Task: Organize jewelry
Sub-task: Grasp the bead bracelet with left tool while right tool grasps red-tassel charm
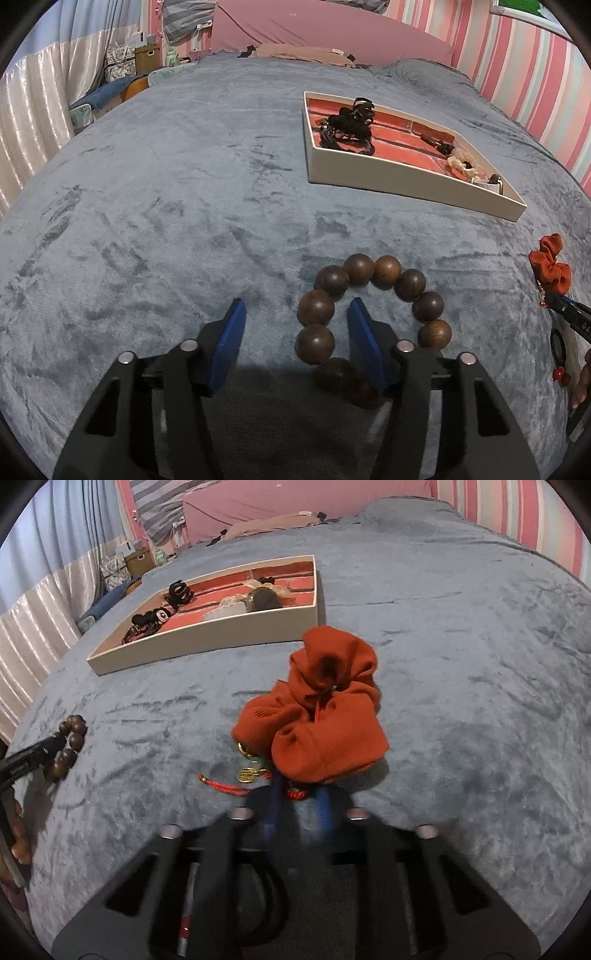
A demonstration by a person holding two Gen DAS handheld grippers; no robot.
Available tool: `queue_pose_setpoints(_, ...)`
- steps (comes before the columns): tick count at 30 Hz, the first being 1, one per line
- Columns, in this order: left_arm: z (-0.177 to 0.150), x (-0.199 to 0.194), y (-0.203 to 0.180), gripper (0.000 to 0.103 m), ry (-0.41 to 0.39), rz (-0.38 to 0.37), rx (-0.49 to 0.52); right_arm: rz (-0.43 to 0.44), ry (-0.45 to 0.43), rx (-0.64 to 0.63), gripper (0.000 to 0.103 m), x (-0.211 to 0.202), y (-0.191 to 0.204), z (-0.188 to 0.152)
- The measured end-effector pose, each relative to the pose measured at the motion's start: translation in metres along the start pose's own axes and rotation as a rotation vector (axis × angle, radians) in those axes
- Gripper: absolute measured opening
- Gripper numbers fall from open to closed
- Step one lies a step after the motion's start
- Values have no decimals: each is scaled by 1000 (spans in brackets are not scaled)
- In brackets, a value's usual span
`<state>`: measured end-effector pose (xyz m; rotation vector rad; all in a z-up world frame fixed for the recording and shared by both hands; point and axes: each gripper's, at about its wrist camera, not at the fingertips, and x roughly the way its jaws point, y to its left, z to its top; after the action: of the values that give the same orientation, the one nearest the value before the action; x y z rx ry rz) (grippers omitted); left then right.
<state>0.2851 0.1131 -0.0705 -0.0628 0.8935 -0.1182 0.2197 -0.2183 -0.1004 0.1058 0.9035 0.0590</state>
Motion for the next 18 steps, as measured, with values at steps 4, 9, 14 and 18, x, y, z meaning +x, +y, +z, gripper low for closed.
queue_pose_setpoints(4,2,2,4,42,5,-12,-8,-5,-8,-13,7,-7,-7,-4)
queue_pose_setpoints(9,3,3,1,23,7,-25,6,-23,-27,-14,7,-18,-20,-9)
queue_pose_setpoints(14,4,1,3,20,2,-44,-8,-18,-42,-2,7,-29,-31,-12)
queue_pose_setpoints(18,3,-4,1,20,-12,-52,-8,16,-74,24,7,-44,-37,-11)
